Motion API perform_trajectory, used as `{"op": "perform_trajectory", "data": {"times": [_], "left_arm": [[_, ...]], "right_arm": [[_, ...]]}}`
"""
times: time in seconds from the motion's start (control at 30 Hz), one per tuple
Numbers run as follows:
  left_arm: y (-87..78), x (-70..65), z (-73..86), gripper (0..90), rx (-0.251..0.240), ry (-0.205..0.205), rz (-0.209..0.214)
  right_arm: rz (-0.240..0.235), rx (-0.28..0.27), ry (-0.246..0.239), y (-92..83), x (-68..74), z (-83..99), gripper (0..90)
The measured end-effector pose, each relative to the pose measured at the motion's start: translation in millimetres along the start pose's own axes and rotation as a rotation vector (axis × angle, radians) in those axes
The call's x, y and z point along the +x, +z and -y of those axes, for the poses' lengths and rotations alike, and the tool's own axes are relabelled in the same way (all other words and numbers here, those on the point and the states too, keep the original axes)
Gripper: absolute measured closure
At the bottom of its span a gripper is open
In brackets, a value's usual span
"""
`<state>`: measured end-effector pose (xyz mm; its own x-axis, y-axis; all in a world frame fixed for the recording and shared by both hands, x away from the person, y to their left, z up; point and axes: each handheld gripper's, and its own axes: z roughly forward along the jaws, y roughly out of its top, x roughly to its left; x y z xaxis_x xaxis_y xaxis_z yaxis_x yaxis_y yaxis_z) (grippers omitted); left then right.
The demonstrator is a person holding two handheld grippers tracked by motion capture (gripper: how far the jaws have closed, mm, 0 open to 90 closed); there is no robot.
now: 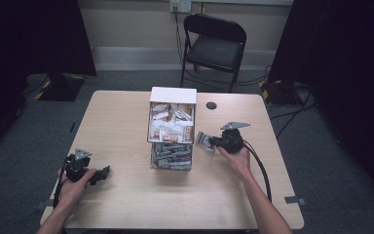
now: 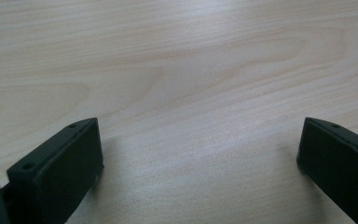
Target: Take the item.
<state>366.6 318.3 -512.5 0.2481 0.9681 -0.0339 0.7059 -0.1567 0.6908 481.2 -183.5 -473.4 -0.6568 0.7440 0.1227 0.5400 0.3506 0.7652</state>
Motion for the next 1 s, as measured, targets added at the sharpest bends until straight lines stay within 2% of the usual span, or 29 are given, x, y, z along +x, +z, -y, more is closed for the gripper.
{"op": "perform_trajectory", "data": {"times": [0.3,0.47,0.63,0.73,0.83,1.0], "left_arm": [[0.0,0.0,0.0,0.0,0.000,0.000,0.000],[0.0,0.0,0.0,0.0,0.000,0.000,-0.001],[0.0,0.0,0.0,0.0,0.000,0.000,0.000],[0.0,0.0,0.0,0.0,0.000,0.000,0.000],[0.0,0.0,0.0,0.0,0.000,0.000,-0.001],[0.0,0.0,0.0,0.0,0.000,0.000,0.000]], "right_arm": [[0.043,0.014,0.011,5.6,-4.0,3.2,71.5],[0.056,0.014,0.034,7.7,-6.7,5.9,65.3],[0.052,0.038,0.024,12.6,-5.9,7.3,55.5],[0.058,0.035,0.036,12.5,-6.8,7.8,50.9],[0.063,0.024,0.039,11.0,-8.2,7.5,46.9],[0.047,0.025,0.045,11.6,-8.1,8.2,43.9]]}}
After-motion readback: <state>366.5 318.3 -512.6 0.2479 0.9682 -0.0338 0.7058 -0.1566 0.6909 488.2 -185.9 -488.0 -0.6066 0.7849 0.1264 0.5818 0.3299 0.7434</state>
